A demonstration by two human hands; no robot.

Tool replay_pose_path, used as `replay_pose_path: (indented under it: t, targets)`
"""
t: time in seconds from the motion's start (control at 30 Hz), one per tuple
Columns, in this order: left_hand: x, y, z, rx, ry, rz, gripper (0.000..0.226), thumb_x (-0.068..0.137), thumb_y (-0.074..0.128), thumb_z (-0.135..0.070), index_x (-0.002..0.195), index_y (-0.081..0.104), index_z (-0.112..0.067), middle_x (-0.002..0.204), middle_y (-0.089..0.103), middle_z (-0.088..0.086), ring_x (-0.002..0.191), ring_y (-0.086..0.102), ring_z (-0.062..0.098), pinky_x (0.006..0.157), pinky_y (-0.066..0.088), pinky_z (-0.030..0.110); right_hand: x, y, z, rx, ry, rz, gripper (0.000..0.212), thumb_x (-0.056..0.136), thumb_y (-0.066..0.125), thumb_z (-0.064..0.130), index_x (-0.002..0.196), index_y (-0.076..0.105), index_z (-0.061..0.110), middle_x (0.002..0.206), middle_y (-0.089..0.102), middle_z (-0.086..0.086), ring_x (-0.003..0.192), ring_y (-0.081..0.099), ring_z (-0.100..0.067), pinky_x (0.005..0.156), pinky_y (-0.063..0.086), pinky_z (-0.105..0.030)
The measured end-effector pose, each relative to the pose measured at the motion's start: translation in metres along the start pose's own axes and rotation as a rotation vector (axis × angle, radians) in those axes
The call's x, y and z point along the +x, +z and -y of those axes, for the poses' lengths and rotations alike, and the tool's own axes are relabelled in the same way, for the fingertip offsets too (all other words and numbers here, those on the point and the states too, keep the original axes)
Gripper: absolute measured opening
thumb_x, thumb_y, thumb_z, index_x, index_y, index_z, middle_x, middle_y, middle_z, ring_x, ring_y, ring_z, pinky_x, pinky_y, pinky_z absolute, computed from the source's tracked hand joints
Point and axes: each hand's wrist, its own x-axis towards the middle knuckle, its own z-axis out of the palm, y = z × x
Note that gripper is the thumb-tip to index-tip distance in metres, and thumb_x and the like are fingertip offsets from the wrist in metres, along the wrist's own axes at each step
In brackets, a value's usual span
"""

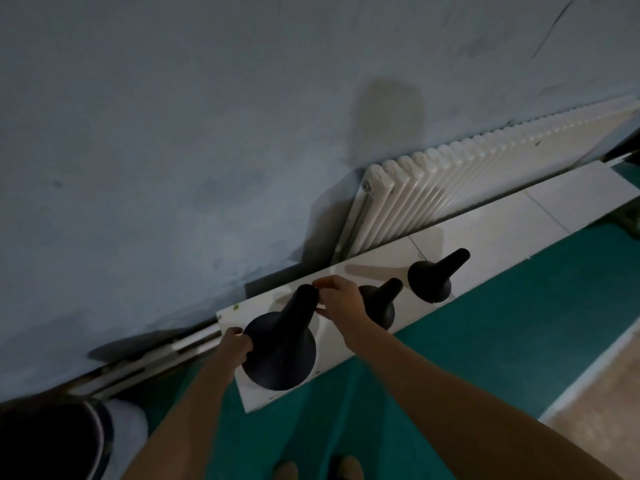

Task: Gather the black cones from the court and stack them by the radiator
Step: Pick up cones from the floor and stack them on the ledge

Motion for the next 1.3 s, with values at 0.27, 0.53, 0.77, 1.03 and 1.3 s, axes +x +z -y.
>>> replay_pose_path:
  t: [0.27, 0.53, 0.77, 1.03, 1.3]
  targets:
    - [-0.021, 0.027, -0.005, -0.117, -0.020, 0.109, 0.041, 0.093, 0.037, 0.008, 0.128, 0.051, -0.006, 0.120, 0.053, 0.019, 0.108, 0.052, 0.034, 0.093, 0.046, 0.043, -0.003, 0.019, -0.019, -0.061, 0.065, 0.114, 0.027, 0.087, 0.046, -0.006, 0.085, 0.064, 0.014, 0.076, 0.056, -0.003, 0.076, 0.057, -0.016, 0.088, 0.055, -0.039]
    - [-0.044, 0.024, -0.009, -0.162, -0.043, 0.077, 0.025, 0.099, 0.046, -0.011, 0.121, 0.055, -0.004, 0.113, 0.058, 0.015, 0.105, 0.057, 0.033, 0.091, 0.046, 0.042, -0.006, 0.007, -0.031, 0.019, 0.198, 0.196, 0.020, 0.089, 0.049, -0.004, 0.086, 0.058, 0.013, 0.079, 0.055, -0.001, 0.071, 0.054, -0.012, 0.070, 0.051, -0.028]
    - [-0.078, 0.019, -0.045, -0.025, 0.064, 0.073, 0.027, 0.097, 0.044, -0.015, 0.117, 0.061, -0.009, 0.116, 0.058, 0.012, 0.101, 0.056, 0.027, 0.088, 0.045, 0.036, -0.018, -0.036, -0.005, 0.164, 0.284, 0.168, 0.015, 0.098, 0.046, 0.003, 0.092, 0.060, 0.004, 0.082, 0.058, -0.011, 0.073, 0.059, -0.019, 0.064, 0.052, -0.027]
    - [-0.156, 0.054, -0.100, 0.043, 0.218, 0.036, 0.017, 0.094, 0.053, -0.011, 0.109, 0.059, -0.006, 0.088, 0.060, 0.008, 0.074, 0.059, 0.020, 0.065, 0.046, 0.030, -0.049, -0.128, 0.033, 0.276, 0.193, 0.078, 0.009, 0.094, 0.055, 0.008, 0.095, 0.062, 0.002, 0.086, 0.065, -0.012, 0.077, 0.066, -0.023, 0.073, 0.056, -0.029]
    - [-0.226, 0.117, -0.135, 0.247, 0.437, 0.142, 0.022, 0.095, 0.047, -0.006, 0.112, 0.062, -0.005, 0.108, 0.059, 0.012, 0.080, 0.061, 0.021, 0.067, 0.046, 0.027, -0.085, -0.221, 0.044, 0.323, -0.034, 0.063, 0.018, 0.094, 0.057, 0.011, 0.108, 0.060, 0.000, 0.096, 0.067, -0.016, 0.090, 0.068, -0.030, 0.079, 0.056, -0.035]
